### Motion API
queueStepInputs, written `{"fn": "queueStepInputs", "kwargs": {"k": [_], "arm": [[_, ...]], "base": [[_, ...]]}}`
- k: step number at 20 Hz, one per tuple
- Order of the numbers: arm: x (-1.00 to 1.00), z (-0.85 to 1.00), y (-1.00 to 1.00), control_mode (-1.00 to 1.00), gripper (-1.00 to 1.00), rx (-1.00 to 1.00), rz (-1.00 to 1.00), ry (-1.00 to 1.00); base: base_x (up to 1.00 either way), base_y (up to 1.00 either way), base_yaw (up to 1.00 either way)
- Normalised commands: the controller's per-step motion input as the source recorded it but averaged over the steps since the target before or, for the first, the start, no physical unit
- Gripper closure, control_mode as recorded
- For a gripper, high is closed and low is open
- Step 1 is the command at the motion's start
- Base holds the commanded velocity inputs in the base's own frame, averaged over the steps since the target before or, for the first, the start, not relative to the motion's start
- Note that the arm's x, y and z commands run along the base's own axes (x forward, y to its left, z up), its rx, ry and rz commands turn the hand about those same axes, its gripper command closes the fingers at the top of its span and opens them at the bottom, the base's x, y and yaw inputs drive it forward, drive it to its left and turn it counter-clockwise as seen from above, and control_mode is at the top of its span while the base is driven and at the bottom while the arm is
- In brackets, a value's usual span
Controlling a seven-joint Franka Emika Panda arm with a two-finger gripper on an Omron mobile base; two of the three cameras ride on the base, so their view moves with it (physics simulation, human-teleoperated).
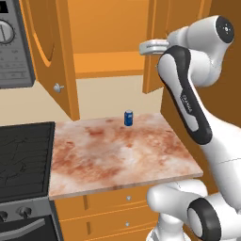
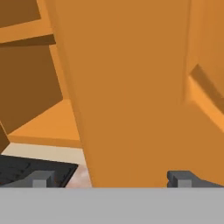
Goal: Close all open cabinet doors.
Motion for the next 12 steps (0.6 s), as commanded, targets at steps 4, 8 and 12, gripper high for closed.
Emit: {"fn": "queueStepInputs", "kwargs": {"k": [4, 8, 12], "arm": [[0.5, -0.17, 0.57, -1.0, -1.0, 0.0, 0.0, 0.0], [0.63, -0.11, 0.47, -1.0, -1.0, 0.0, 0.0, 0.0], [0.69, -0.08, 0.46, -1.0, -1.0, 0.0, -0.01, 0.0]], "base": [[0.0, 0.0, 0.0], [0.0, 0.0, 0.0], [0.0, 0.0, 0.0]]}}
